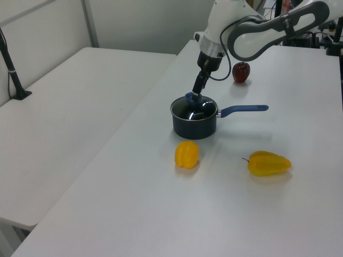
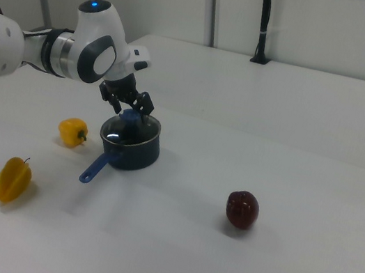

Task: Open lid
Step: 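Close the gripper around the blue knob of the glass lid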

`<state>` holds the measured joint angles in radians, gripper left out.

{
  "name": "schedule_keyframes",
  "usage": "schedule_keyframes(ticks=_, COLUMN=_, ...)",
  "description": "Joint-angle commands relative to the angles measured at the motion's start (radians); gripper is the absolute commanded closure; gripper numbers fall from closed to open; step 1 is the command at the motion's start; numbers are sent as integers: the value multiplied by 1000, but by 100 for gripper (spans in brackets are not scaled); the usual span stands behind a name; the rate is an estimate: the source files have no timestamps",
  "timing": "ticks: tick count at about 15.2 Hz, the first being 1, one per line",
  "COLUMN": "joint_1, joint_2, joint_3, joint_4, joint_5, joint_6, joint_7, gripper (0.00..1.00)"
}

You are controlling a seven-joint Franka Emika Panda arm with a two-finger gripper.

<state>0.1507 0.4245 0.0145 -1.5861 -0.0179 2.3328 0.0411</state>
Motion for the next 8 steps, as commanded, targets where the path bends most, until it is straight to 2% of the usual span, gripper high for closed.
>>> schedule_keyframes(ticks=1, joint_1=1, joint_2=-3, joint_3=4, joint_4=11, joint_5=24, joint_6=7, joint_7=-15, gripper=0)
schedule_keyframes(ticks=8, joint_1=4, joint_2=2, joint_3=4, joint_4=12, joint_5=22, joint_6=10, joint_7=-110, gripper=0)
